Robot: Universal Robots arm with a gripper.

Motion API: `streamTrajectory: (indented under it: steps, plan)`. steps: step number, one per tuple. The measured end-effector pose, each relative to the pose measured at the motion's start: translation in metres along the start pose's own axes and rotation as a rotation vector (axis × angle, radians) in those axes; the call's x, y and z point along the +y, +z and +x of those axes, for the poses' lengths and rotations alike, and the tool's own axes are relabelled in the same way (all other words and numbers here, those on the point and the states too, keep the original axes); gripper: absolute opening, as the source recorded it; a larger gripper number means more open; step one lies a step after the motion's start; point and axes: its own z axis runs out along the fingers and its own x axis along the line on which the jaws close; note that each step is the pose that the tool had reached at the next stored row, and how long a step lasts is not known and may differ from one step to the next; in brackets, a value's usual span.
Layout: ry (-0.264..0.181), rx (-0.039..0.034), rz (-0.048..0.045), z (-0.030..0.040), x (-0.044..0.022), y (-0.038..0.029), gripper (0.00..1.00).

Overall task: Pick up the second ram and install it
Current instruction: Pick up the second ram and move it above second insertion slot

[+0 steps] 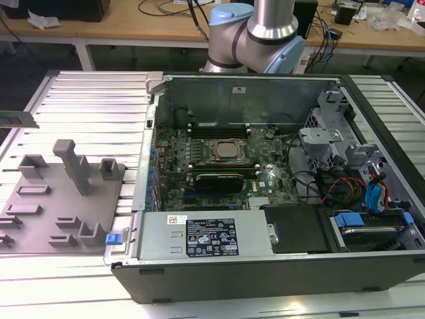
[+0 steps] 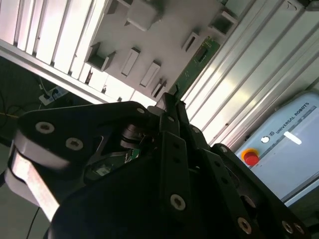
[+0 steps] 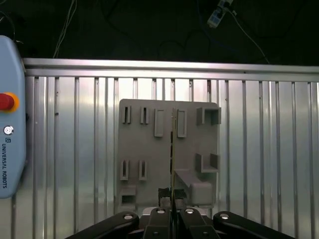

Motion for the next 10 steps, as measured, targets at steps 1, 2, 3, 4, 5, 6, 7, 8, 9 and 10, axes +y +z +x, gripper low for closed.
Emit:
streamTrajectory:
  steps: [1,2,3,4,5,6,7,8,9,10]
  plan:
    - [0.000,0.0000,0.0001,0.0000,-0.0022,-0.0001,0.13]
    - [0.000,0.0000,0.0000,0.0000,-0.0061,-0.0003,0.13]
    - [0.000,-0.0001,-0.0001,0.0000,-0.0076,-0.0003,0.13]
    - [0.000,-0.0001,-0.0001,0.0000,-0.0095,-0.0004,0.13]
    - [0.000,0.0003,-0.0004,0.0000,-0.0113,-0.0006,0.13]
    - [0.000,0.0004,-0.0003,0.0000,-0.0124,-0.0005,0.13]
    - [0.000,0.0005,-0.0006,0.0000,-0.0149,-0.0007,0.13]
    - [0.000,0.0005,-0.0007,0.0000,-0.0172,-0.0008,0.13]
    - [0.000,0.0005,-0.0007,0.0000,-0.0183,-0.0008,0.13]
    - [0.000,0.0005,-0.0007,0.0000,-0.0196,-0.0009,0.13]
